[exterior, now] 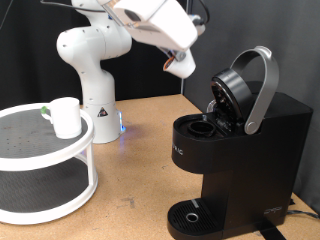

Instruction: Make a cup of coffee with the keurig machine

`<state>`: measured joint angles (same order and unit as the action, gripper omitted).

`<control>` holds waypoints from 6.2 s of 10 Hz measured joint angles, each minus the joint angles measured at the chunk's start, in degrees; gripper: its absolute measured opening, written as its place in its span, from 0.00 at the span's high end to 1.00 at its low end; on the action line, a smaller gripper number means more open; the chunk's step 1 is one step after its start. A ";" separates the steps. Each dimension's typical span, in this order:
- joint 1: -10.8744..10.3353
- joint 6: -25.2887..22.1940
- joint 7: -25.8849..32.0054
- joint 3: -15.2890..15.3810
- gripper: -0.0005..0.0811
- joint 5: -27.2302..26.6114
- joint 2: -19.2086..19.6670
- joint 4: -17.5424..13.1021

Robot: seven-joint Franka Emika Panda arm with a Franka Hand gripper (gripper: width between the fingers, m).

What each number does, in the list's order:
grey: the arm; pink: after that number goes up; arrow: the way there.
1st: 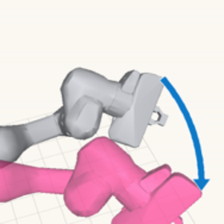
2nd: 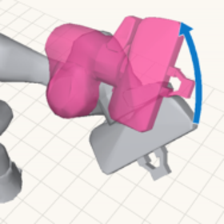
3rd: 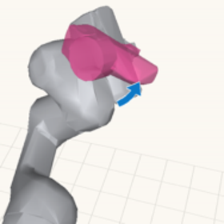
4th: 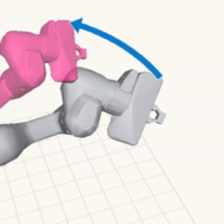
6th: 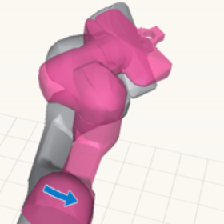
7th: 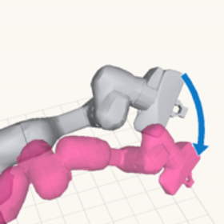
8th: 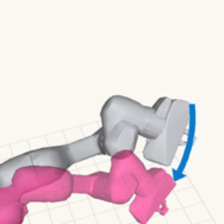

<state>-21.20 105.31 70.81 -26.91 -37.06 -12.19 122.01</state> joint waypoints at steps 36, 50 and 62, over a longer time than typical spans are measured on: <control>-0.20 12.89 3.66 6.48 0.03 -0.51 13.16 1.98; 0.58 4.43 2.02 7.04 0.01 2.81 9.11 3.27; 1.25 7.19 5.10 7.38 0.01 -3.03 8.53 5.05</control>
<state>-19.94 112.50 75.91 -19.52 -40.09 -3.66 127.06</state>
